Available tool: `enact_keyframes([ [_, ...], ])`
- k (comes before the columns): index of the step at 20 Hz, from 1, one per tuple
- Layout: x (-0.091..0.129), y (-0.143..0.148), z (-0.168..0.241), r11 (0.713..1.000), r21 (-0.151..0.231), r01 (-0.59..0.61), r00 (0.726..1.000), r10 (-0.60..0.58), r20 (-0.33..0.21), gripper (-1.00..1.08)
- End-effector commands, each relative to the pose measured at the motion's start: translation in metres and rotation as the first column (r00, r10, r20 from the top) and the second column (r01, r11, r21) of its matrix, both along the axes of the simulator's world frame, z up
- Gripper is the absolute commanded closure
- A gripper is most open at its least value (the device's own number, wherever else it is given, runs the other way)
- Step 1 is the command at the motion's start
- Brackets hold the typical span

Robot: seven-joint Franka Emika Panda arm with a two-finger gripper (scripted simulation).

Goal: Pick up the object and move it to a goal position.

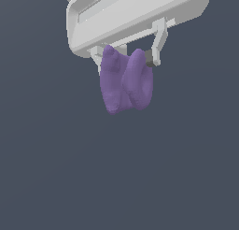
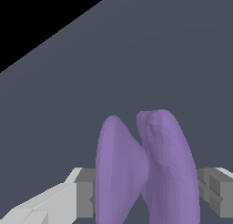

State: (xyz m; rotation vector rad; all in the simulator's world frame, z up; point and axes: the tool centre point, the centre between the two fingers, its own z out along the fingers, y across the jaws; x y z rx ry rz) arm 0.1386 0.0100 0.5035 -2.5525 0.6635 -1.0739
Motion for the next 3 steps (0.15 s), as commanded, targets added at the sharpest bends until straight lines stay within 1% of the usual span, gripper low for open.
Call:
enact_keyframes([
  [1, -0.0025, 0.0000, 0.0054, 1.000, 0.002, 0.004, 1.000, -0.004, 0.011, 1.08],
  [3, -0.0030, 0.0000, 0.0063, 1.000, 0.003, 0.004, 1.000, -0.004, 0.013, 1.08],
])
